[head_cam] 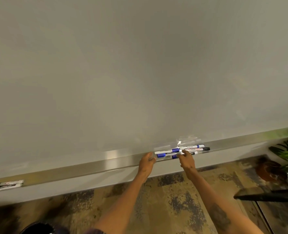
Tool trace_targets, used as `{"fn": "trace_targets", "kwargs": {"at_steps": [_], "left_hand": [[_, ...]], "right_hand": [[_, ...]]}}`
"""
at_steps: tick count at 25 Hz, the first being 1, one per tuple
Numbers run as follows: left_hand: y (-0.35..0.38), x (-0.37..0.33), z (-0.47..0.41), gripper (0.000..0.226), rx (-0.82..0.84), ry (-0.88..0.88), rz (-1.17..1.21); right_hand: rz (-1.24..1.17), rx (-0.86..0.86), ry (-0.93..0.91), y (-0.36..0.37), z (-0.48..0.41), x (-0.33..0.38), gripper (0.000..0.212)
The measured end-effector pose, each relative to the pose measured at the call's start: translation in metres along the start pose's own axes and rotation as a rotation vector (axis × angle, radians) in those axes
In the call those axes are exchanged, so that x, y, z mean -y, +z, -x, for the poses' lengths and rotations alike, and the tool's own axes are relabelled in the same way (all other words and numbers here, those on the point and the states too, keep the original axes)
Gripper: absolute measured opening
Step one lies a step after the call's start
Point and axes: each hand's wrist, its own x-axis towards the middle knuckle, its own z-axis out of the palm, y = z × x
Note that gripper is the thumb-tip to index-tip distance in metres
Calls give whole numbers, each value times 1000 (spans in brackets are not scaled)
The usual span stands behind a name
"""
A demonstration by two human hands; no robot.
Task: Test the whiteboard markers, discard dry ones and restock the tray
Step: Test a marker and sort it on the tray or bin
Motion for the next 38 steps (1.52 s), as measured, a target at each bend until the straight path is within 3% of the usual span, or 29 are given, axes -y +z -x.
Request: {"fn": "trace_targets", "kwargs": {"at_steps": [11,16,19,23,30,36,38], "left_hand": [[18,3,-24,8,8,13,-49],[20,2,-28,22,8,-23,-12],[14,2,-21,36,-59,-53,78],[2,5,-6,29,-128,-50,132],[-48,2,30,14,-12,24,141],[-111,-16,61,14,-65,130,280],[-133,-20,68,24,-42,171,324]], "right_hand": [[-112,5,137,8,-35,-4,36],[-172,17,140,12,-35,0,31],[-209,-54,73,19,-21,9,24],[-256,-197,-71,40,8,22,10],[-371,-207,-332,82,56,53,33],[-327,16,-501,128,119,73,30],[-316,110,-538,146,143,77,28]]}}
